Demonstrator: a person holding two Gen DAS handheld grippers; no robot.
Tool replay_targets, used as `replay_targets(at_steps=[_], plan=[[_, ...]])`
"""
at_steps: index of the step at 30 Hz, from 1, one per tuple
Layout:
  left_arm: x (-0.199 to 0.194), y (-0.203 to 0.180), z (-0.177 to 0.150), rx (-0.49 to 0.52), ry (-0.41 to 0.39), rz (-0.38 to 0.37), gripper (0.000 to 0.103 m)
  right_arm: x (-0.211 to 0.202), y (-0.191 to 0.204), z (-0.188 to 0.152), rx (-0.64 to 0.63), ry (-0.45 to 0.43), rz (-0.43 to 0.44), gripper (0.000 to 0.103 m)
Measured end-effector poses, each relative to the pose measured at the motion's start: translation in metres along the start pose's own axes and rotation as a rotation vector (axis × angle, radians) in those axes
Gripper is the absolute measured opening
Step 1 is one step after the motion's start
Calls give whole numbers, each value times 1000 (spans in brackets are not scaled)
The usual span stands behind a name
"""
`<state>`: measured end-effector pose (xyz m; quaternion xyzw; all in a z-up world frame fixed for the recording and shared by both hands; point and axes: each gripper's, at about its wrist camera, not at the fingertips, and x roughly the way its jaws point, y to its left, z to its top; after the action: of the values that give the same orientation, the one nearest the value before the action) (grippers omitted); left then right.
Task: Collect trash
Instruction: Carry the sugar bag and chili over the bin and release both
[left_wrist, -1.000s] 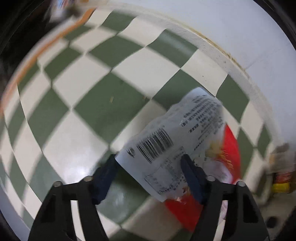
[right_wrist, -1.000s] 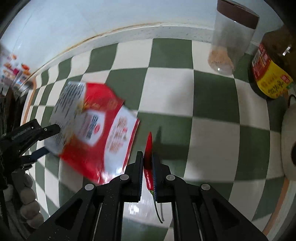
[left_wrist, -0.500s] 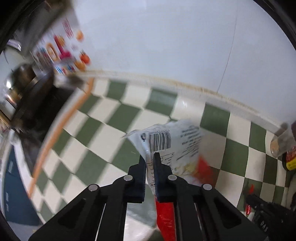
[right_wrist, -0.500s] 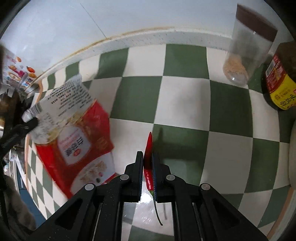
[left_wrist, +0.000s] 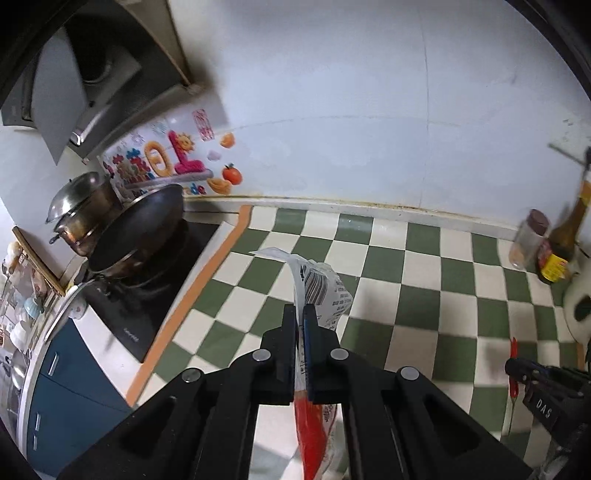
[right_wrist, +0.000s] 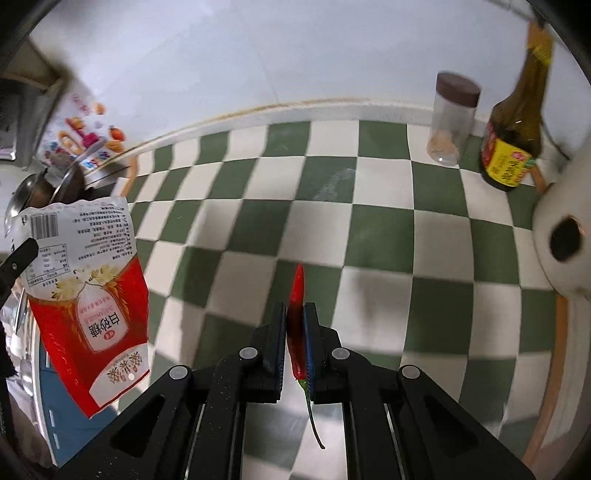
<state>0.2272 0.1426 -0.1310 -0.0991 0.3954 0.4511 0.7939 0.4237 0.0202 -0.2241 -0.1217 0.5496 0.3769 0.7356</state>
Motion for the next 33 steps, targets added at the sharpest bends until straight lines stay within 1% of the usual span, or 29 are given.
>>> replay_targets(at_steps=[5, 8, 12, 16, 20, 23, 25, 28, 30, 31, 33], plan=[[-58, 42, -32, 14, -51, -60, 1, -65, 29, -56, 29, -92, 2, 9], [-95, 70, -58, 31, -72, -96, 1, -101, 53, -98, 47, -144, 0, 9], [-134, 100, -93, 52, -88, -138, 1, -143, 83, -165, 70, -198, 4, 9], [-165, 123, -133, 72, -58, -202, 1, -170, 106, -235, 99, -204, 14, 9], [-179, 130, -174, 106, -14, -227, 1, -173, 120, -298, 107, -150, 19, 9], [-174, 123, -202, 132, 38, -228, 1, -162, 122, -336, 111, -99, 14, 9], [-164, 119, -217, 128, 91, -236, 1, -149, 119, -359, 119, -51, 13, 9], [-137, 109, -243, 110, 187, -264, 1, -123, 110, -384, 121, 13, 9, 9], [-107, 98, -264, 82, 266, -288, 1, -102, 101, -396, 125, 55, 9, 9], [-94, 94, -276, 71, 297, -305, 1, -85, 94, -407, 130, 86, 5, 9], [-57, 82, -301, 45, 371, -314, 1, -57, 80, -422, 145, 129, 6, 9]])
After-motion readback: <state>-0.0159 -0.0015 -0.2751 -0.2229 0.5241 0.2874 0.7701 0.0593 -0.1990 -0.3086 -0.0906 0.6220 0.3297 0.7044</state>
